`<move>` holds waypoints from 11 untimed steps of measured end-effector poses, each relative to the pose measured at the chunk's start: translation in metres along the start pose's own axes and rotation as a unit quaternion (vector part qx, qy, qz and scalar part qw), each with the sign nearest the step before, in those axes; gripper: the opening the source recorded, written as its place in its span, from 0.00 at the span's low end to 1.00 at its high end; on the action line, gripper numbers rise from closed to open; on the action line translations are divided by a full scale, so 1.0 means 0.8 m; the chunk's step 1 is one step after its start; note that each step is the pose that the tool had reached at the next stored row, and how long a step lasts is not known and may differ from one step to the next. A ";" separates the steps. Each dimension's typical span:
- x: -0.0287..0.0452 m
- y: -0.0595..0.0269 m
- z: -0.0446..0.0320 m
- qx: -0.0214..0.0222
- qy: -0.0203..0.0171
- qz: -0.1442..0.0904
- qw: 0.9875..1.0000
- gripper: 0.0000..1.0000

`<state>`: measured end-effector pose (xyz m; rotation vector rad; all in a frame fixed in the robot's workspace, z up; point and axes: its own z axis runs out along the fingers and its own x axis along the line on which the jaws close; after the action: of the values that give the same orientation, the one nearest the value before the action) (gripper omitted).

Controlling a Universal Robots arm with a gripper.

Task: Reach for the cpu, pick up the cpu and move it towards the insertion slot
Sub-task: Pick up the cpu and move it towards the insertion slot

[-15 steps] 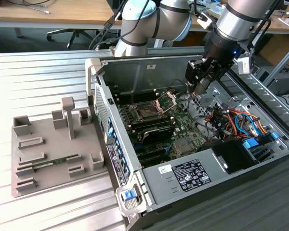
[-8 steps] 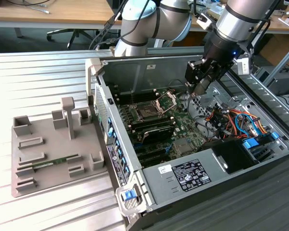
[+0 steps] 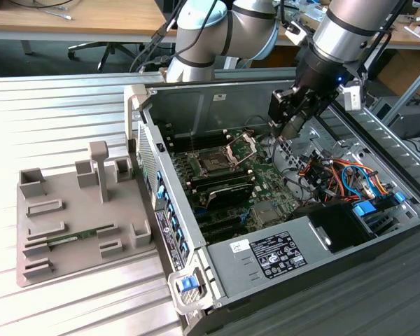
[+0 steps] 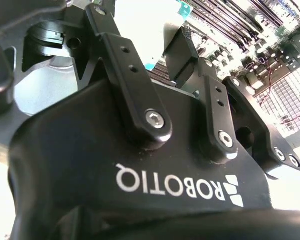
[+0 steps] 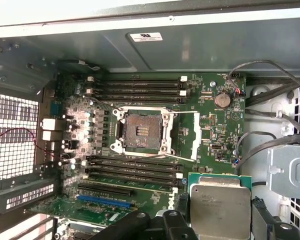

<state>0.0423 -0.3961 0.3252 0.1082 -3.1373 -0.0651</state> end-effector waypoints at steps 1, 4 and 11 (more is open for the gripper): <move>0.0000 0.000 0.0003 0.000 0.000 0.000 1.000 0.55; 0.0000 0.000 0.0016 0.000 0.000 0.000 1.000 0.55; 0.0000 0.000 0.0044 0.000 0.000 0.000 1.000 0.55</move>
<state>0.0423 -0.3961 0.3217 0.1082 -3.1373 -0.0650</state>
